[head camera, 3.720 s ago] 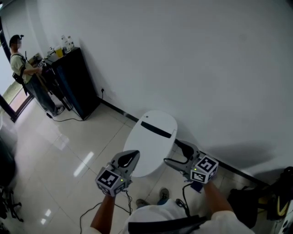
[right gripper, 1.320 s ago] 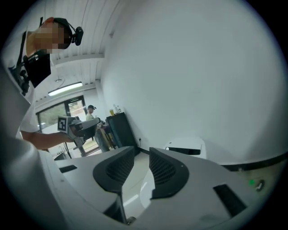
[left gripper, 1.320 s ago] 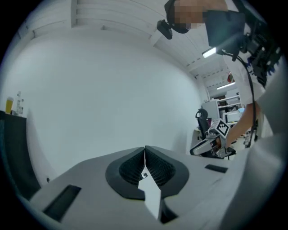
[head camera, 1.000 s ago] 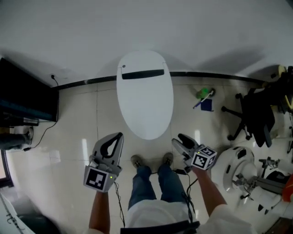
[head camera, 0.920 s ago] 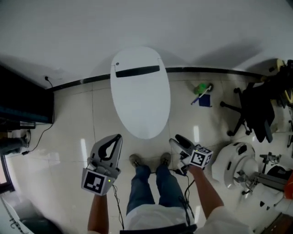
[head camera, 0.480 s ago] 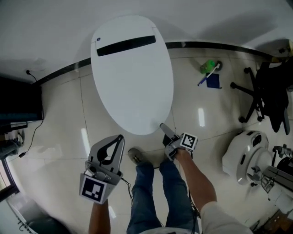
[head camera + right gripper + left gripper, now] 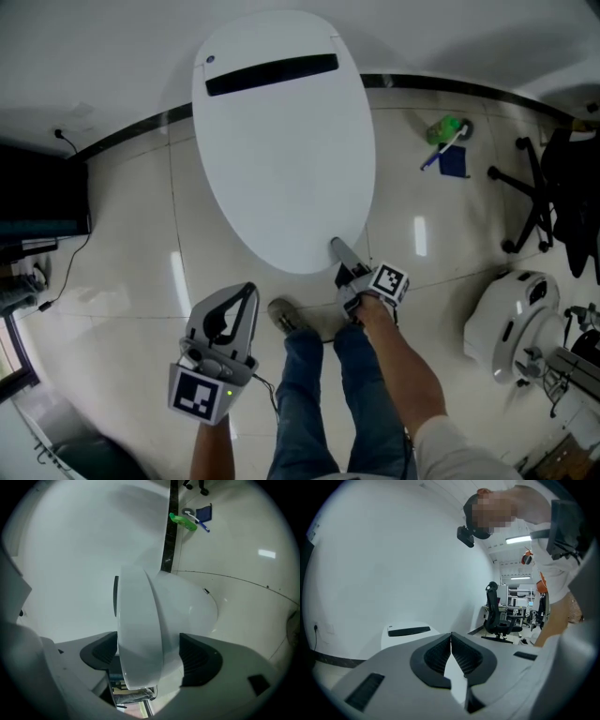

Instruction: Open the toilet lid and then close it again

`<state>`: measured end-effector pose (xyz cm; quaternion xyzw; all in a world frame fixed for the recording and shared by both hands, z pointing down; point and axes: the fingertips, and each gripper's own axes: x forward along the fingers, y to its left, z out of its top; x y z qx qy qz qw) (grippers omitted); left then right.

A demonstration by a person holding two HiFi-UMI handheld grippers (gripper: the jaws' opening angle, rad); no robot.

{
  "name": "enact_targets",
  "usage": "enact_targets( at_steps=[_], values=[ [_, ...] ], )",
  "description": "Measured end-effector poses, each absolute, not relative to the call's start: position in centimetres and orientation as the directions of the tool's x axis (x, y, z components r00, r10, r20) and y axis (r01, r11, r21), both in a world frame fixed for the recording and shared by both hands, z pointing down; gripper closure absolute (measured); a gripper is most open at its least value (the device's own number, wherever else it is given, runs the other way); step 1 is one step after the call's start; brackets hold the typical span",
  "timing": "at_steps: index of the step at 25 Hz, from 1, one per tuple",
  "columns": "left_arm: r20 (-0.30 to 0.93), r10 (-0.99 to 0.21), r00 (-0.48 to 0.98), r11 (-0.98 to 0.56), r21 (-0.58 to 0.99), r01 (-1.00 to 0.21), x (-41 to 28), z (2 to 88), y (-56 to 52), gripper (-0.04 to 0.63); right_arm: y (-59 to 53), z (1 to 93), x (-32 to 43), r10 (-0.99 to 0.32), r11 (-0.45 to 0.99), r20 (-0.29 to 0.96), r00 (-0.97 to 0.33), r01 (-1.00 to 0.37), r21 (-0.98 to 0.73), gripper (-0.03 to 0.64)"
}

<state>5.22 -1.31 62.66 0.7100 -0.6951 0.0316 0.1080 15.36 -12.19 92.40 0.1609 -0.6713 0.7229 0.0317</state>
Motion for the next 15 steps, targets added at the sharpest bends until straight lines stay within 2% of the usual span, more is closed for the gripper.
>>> enact_targets(
  at_steps=[6,15],
  values=[
    [0.202,-0.979,0.025,-0.004,0.105,-0.994,4.8,62.2,-0.8,0.592,-12.3,90.3,15.5,-0.159,-0.075,0.324,-0.933,-0.315,-0.946,0.318],
    [0.22,-0.975,0.029,-0.01,0.085,-0.996,3.7,58.4,0.4,0.592,-11.8,82.0,16.4,-0.142,-0.11,0.319,-0.937,-0.305,-0.946,0.357]
  ],
)
